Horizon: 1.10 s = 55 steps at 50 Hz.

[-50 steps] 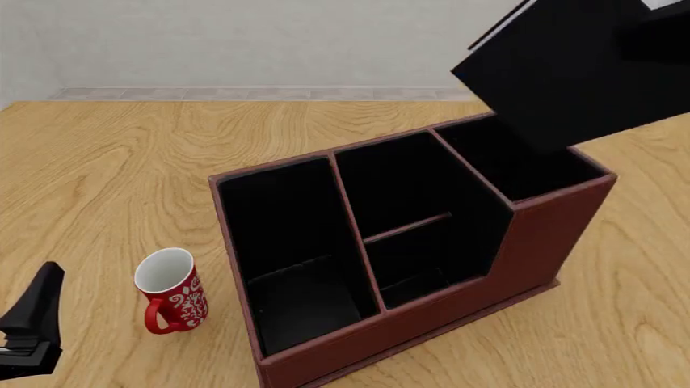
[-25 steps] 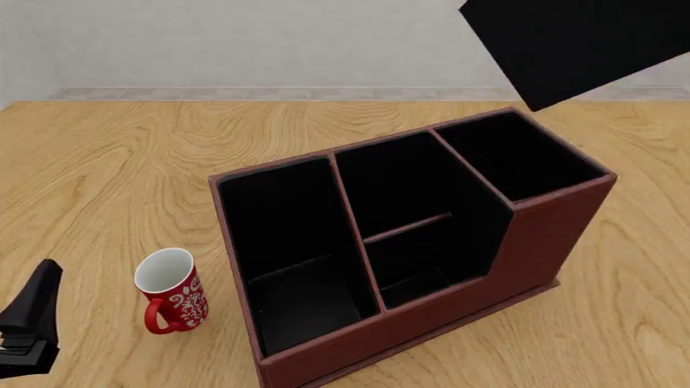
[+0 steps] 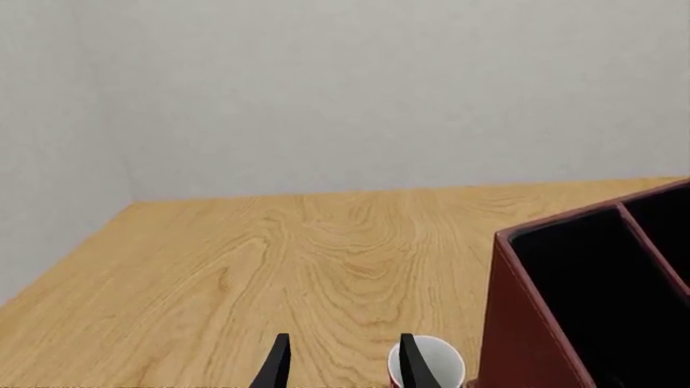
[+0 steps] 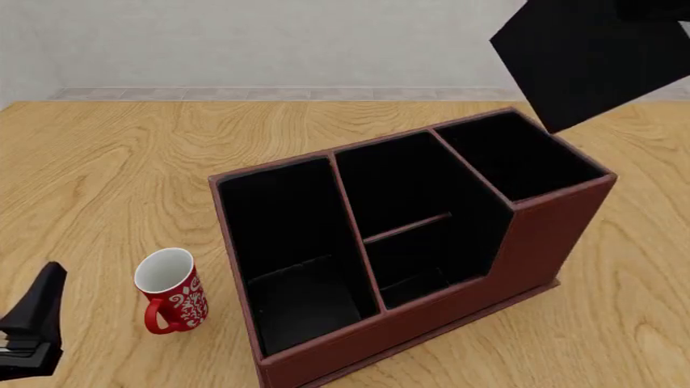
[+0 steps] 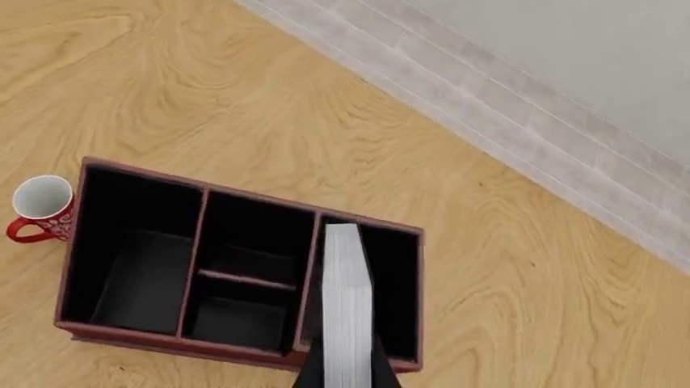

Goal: Pick up the book and place it in the right compartment of the caddy.

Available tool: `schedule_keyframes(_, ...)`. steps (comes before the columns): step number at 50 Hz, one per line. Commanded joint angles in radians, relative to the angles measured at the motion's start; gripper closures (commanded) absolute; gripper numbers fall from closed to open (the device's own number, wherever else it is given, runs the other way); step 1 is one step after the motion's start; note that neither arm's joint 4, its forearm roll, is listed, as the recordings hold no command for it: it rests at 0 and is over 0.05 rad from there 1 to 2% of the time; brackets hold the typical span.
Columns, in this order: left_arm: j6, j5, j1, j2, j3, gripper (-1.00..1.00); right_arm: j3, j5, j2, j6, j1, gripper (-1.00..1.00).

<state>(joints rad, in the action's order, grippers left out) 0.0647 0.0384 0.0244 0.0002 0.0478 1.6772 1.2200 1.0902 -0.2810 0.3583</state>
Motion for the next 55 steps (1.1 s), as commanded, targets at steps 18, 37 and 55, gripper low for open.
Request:
schedule_keyframes(18, 0.000, -0.002, 0.004, 0.000, -0.018, -1.00, -0.016, 0.000, 0.067, 0.097, -0.059, 1.00)
schedule_keyframes(37, 0.008, -0.001, 0.005, 0.000, -0.022, -1.00, -0.014, 0.000, 0.090, 0.099, -0.083, 1.00)
schedule_keyframes(55, 0.016, -0.009, 0.007, 0.000, -0.038, -1.00, -0.031, 0.000, 0.113, 0.099, -0.106, 1.00)
